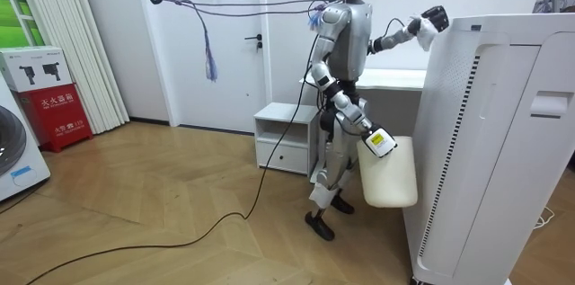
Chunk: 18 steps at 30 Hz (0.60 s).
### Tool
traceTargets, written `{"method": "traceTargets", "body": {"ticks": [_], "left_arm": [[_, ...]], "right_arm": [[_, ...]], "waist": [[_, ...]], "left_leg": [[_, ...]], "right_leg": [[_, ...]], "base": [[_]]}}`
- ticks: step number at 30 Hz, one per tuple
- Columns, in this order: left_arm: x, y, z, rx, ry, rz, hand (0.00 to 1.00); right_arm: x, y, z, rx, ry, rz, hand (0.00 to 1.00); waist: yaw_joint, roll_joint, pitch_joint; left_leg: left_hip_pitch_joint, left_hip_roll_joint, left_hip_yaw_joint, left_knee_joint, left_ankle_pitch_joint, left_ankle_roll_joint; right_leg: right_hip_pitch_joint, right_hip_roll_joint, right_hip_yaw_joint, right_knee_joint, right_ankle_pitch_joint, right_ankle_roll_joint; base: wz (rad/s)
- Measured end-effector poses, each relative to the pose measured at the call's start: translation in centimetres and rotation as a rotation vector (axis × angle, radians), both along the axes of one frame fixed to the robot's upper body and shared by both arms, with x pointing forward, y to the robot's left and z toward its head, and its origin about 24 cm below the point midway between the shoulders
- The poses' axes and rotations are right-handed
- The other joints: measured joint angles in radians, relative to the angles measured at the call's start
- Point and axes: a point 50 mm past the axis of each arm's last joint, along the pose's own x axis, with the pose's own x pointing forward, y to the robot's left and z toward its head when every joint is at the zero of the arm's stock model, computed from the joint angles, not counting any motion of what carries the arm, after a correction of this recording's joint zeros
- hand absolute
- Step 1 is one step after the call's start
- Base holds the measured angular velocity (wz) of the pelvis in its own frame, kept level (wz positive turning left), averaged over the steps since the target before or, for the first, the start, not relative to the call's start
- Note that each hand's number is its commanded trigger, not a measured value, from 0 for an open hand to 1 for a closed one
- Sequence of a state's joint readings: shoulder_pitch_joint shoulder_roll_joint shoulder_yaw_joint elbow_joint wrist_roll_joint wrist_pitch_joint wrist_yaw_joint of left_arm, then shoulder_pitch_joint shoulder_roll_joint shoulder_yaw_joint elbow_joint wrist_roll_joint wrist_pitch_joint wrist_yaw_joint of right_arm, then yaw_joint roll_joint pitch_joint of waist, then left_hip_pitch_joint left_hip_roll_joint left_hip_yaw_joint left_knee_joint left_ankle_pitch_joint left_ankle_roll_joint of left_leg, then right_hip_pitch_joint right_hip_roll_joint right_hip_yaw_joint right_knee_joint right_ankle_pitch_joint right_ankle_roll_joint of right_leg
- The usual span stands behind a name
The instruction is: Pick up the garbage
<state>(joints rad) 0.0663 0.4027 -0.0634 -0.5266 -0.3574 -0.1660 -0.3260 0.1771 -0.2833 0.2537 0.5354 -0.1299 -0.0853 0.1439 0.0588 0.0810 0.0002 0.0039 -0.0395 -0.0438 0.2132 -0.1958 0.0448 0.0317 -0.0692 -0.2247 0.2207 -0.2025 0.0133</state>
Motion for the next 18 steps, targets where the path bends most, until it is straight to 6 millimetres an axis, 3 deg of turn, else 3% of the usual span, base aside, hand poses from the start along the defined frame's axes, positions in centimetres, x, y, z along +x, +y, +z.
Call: {"method": "traceTargets", "body": {"ticks": [8, 14, 18], "left_arm": [[-0.4, -0.8, -0.2, -0.018, 0.034, -0.154, 1.00], [-0.5, -1.1, -0.6, 0.001, 0.048, -0.203, 1.00], [0.3, -1.6, -3.2, 0.046, 0.163, -0.215, 1.00]], "right_arm": [[-0.2, 0.1, -0.2, 0.009, 0.012, -0.010, 1.00], [-0.2, -0.1, -0.7, -0.010, 0.045, -0.018, 1.00], [0.7, -0.3, -0.7, -0.037, 0.034, -0.029, 1.00]], "waist": [[0.000, 0.001, 0.0016], [-0.001, -0.008, 0.0133], [-0.001, -0.005, 0.0119]], "left_leg": [[0.003, 0.005, 0.016, -0.001, 0.000, 0.000], [-0.018, 0.008, 0.022, 0.004, 0.000, 0.000], [-0.073, 0.009, 0.028, 0.029, 0.000, 0.000]], "right_leg": [[0.002, -0.001, 0.000, 0.000, 0.000, -0.001], [-0.019, 0.002, 0.002, 0.012, 0.002, -0.003], [-0.072, 0.001, 0.002, 0.035, 0.005, -0.007]], "base": [[0.00], [-0.01], [0.00]]}}
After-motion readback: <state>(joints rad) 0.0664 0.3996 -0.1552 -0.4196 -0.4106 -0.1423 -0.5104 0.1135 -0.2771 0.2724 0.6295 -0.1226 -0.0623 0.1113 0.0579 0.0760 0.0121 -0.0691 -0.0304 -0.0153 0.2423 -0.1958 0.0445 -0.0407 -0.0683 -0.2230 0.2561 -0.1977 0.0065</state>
